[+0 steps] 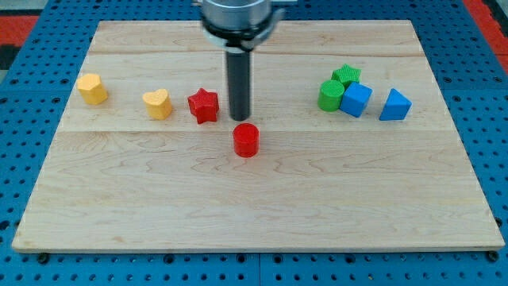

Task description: Place the red circle right to the red star

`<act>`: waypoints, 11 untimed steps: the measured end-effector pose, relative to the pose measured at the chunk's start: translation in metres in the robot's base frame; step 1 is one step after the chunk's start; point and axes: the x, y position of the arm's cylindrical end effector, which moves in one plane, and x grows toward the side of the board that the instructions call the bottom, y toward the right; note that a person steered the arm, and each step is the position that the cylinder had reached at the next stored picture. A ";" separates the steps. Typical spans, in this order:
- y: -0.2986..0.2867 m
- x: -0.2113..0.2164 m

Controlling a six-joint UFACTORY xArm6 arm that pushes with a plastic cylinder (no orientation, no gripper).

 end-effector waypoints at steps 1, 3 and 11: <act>-0.052 -0.002; -0.086 -0.006; -0.026 -0.011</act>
